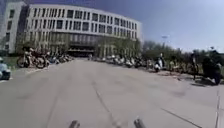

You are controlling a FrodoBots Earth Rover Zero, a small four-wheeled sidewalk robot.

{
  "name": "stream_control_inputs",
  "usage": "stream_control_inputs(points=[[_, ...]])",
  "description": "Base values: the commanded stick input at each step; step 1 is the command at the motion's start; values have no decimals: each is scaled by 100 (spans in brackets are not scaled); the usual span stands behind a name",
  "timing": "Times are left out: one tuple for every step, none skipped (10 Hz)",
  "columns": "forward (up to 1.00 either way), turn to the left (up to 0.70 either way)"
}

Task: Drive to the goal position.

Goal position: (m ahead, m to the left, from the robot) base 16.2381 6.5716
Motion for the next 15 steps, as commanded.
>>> stream_control_inputs(points=[[85,25],[85,0],[85,0],[85,0],[85,0],[85,0],[85,0],[63,0],[21,0],[39,0],[85,0],[85,0],[85,0],[85,0],[85,0]])
